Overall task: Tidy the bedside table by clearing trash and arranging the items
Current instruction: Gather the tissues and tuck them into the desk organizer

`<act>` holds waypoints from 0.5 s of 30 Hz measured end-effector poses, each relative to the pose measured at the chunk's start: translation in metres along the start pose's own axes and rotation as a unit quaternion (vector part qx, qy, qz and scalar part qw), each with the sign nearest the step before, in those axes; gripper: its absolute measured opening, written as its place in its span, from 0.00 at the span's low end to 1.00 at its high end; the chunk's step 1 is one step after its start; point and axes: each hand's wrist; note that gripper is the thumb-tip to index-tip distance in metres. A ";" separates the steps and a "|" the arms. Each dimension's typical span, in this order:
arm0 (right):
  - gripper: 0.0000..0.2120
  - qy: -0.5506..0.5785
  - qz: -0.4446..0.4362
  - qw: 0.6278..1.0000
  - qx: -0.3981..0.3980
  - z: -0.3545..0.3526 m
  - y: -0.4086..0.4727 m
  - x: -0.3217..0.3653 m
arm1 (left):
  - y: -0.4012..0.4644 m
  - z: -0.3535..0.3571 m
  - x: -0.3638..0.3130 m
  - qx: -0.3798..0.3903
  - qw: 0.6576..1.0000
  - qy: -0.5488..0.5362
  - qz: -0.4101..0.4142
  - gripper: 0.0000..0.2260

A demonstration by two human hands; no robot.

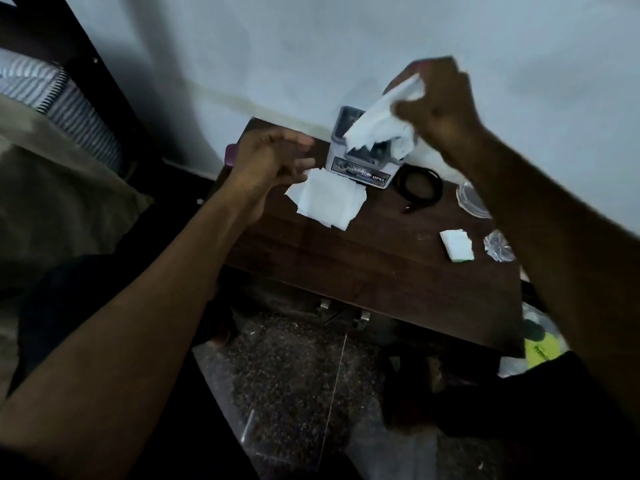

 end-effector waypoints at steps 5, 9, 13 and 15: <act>0.21 -0.066 0.033 0.997 -0.013 -0.004 0.052 0.006 | 0.007 -0.002 -0.012 -0.003 1.000 -0.021 -0.002 0.16; 0.17 -0.090 0.027 0.996 0.007 0.021 0.062 0.017 | 0.013 -0.006 -0.016 -0.001 0.999 -0.034 -0.001 0.17; 0.18 -0.153 -0.009 0.988 0.028 0.046 0.056 0.024 | 0.018 -0.011 -0.012 -0.006 0.999 -0.039 -0.008 0.11; 0.19 -0.180 -0.014 0.983 0.033 0.054 0.057 0.025 | 0.019 -0.012 -0.012 -0.010 0.999 -0.041 -0.013 0.10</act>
Point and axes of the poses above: each hand's wrist, its own y-axis towards the middle knuckle, its own z-axis out of the palm, x = y × z, and after that the axes turned 2 degrees about x, right-handed
